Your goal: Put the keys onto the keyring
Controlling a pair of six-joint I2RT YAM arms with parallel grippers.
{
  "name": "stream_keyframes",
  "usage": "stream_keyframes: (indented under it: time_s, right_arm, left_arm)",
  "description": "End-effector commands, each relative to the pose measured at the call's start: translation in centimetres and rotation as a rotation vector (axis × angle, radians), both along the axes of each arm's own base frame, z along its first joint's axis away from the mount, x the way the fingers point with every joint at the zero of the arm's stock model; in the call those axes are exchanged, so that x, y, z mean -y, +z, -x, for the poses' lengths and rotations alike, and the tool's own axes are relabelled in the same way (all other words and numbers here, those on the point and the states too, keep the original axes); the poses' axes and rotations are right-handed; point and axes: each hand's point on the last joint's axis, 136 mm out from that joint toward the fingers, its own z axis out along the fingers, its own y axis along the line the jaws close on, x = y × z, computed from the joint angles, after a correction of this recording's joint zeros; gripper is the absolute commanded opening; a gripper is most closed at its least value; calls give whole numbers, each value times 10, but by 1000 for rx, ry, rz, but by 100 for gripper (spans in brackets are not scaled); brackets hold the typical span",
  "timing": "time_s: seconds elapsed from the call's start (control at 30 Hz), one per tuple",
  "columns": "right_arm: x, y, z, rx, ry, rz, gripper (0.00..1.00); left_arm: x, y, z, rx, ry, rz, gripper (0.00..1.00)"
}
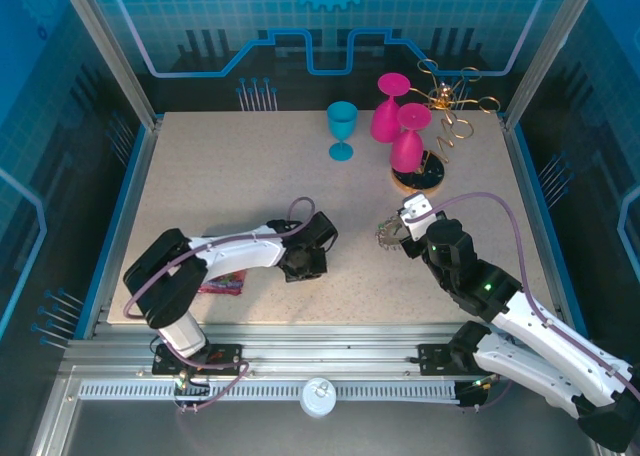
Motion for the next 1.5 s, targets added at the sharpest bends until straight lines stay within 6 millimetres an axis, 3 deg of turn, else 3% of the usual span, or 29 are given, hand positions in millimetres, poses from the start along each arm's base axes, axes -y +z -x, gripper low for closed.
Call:
stream_keyframes:
  time_s: [0.0,0.17,0.37,0.63,0.8,1.0,1.27,1.47]
  right_arm:
    - [-15,9,5,13,81,-39,0]
    - [-46,0,14,-20,260,-52,0]
    - [-84,-18,24,-76,465,-58,0]
    - [-117,-32,27,-124,675,-148,0]
    - [-135,-37,36,-129,854,-172,0]
    - [-155,-48,48,-154,1040,-149,0]
    - [-170,-56,61,-93,1215,-90,0]
    - [-176,-54,71,-38,1311,-71,0]
  left_arm:
    - [-15,41,-14,171,-118,-59,0]
    - [-23,93,-31,403,-360,-112,0]
    - [-39,130,-43,581,-572,-167,0]
    - [-33,160,-23,894,-938,-168,0]
    - [-35,169,-19,1003,-1030,-179,0]
    - [-23,175,-12,1128,-1140,-158,0]
    - [-1,167,13,1261,-1345,-56,0]
    - [8,164,21,1294,-1418,-14,0]
